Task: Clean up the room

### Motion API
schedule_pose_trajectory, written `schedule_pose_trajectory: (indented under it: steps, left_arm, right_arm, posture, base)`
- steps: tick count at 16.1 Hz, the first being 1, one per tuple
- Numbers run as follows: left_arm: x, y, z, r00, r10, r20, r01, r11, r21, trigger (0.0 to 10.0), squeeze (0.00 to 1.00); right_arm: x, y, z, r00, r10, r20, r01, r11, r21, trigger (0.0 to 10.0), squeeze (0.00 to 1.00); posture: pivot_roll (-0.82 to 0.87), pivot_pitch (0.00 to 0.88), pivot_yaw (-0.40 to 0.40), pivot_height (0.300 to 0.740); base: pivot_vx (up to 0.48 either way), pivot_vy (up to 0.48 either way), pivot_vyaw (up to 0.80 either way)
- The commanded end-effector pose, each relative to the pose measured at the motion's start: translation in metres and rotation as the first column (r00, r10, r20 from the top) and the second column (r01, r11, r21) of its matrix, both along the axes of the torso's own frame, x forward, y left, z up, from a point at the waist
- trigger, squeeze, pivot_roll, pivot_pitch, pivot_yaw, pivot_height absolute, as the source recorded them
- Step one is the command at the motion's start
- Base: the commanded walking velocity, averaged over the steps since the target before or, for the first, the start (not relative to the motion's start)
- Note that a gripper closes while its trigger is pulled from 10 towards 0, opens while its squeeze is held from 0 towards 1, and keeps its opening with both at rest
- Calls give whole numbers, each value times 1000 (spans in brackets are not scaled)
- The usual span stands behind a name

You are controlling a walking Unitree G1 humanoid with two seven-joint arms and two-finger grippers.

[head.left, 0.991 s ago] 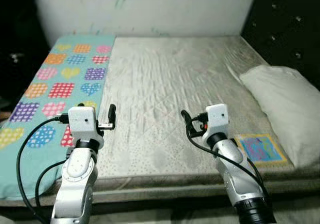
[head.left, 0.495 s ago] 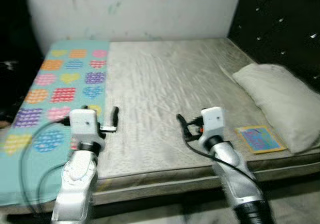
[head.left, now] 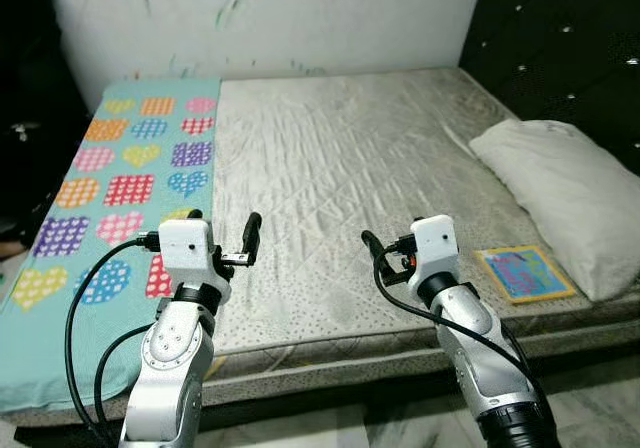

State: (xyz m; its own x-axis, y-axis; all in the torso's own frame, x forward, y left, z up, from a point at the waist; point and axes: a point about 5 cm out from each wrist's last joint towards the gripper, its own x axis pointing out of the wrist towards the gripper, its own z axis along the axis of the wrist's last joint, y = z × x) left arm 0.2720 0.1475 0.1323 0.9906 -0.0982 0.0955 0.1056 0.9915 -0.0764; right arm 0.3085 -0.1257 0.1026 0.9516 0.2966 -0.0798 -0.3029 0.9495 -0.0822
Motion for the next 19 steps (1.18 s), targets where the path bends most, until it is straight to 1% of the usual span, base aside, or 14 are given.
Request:
schedule_pose_trajectory:
  steps: [1,3,5,10,11,15,17,19]
  left_arm:
    - [0,0,4,1000,-6,16,6,1000,-2,10000,0]
    - [1,0,4,1000,-11,17,11,1000,-3,10000,0]
    - [1,-2,5,1000,-16,19,16,1000,-4,10000,0]
    - [2,-3,5,1000,-20,18,20,1000,-6,10000,0]
    - [3,-2,3,1000,3,-4,-3,1000,-15,10000,0]
    - [4,-4,0,999,37,-23,-37,999,-18,10000,0]
    - [4,-4,-1,999,42,-27,-43,999,-22,10000,0]
    - [5,-3,-2,998,48,-38,-50,998,-31,10000,0]
  right_arm:
    - [1,3,2,1000,12,14,-12,1000,-2,10000,0]
    - [1,4,2,1000,14,15,-14,1000,-2,10000,0]
    - [0,2,2,1000,3,18,-4,999,42,10000,0]
    - [-2,2,1,1000,17,23,-17,1000,20,10000,0]
    - [-1,0,1,1000,10,19,-11,1000,24,10000,0]
    - [-2,-1,-1,1000,24,19,-24,1000,18,10000,0]
    - [-4,0,-1,999,34,29,-34,999,1,10000,0]
    - [-4,0,-1,999,26,28,-26,1000,9,10000,0]
  posture:
    - [-114,9,-12,740]
    - [-113,7,-10,740]
    - [-113,7,-8,740]
    - [-120,30,-8,740]
    - [-120,26,-11,740]
    - [-121,31,-13,740]
    - [-123,30,-12,740]
    - [-125,28,-10,740]
  base:
    - [307,0,0]
    - [309,0,0]
    - [309,0,0]
    - [295,0,0]
    - [0,0,0]
    - [0,0,0]
    - [0,0,800]
    - [0,0,800]
